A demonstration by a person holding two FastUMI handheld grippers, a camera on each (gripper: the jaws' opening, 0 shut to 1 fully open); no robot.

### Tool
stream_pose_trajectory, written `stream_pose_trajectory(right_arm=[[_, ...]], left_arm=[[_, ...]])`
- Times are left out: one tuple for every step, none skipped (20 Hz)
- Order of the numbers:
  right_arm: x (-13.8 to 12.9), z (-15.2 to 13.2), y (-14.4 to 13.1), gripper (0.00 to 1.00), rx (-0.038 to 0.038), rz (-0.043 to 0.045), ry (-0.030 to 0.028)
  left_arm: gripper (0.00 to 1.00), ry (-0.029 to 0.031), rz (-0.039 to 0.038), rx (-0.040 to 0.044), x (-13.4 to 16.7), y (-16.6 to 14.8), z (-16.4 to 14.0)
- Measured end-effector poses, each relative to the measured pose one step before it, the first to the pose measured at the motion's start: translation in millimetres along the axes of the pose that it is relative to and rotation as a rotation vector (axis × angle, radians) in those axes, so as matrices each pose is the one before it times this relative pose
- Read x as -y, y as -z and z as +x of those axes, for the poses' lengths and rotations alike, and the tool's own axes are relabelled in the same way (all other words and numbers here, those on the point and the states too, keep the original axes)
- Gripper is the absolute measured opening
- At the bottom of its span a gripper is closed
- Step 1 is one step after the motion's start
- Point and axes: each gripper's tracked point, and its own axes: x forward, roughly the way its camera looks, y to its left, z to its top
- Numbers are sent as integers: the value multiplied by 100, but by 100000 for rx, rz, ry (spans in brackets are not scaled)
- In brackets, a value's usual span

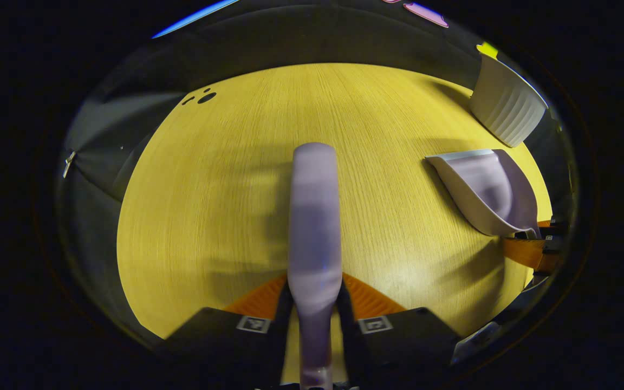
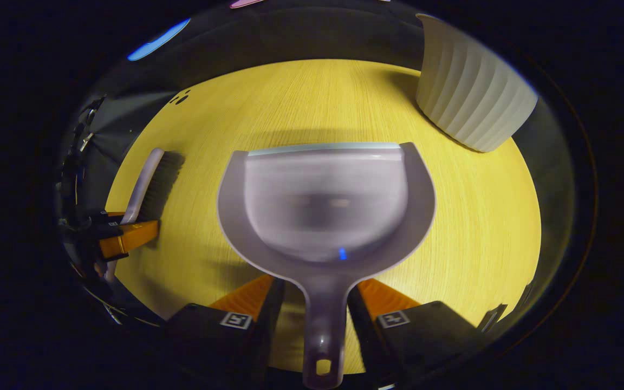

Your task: Pick up the small broom and dustpan from the desktop, sweep the trash into the dustpan with the broom, and then empty the trash into the garbage bin.

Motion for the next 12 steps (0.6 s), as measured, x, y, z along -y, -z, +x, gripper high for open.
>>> stream_pose_trajectory(right_arm=[[-94,-169,-87,75,611,23,-179],[-63,-525,-55,100,545,396,74],[197,214,-133,100,1117,685,539],[184,-417,-277,100,1721,639,445],[309,-707,-259,100,2071,781,948],[340,-1016,-470,100,2687,1097,785],[359,-1093,-465,100,3102,1032,1012],[332,-1162,-538,100,3564,949,1011],[291,-1315,-723,100,4132,884,945],[217,-1315,-817,100,4553,698,420],[68,-1322,-785,100,4784,532,533],[209,-1322,-910,99,4807,0,825]], left_arm=[[75,1352,-940,812,273,186,-129],[86,775,-832,456,183,-287,-715],[97,-10,-355,803,-74,504,-458],[95,160,-223,1504,222,169,-690],[95,-37,-38,2065,20,-31,-914],[95,165,172,3024,53,-182,-994],[95,-157,65,4533,-14,-509,-1252],[95,-340,-290,5445,-21,-662,-1403],[95,209,-512,5969,-71,-1083,-1382],[95,369,-480,6500,103,-1201,-1523],[95,-332,-516,6590,-246,-944,-1502],[95,-431,-711,6387,-98,-1232,-1569]])
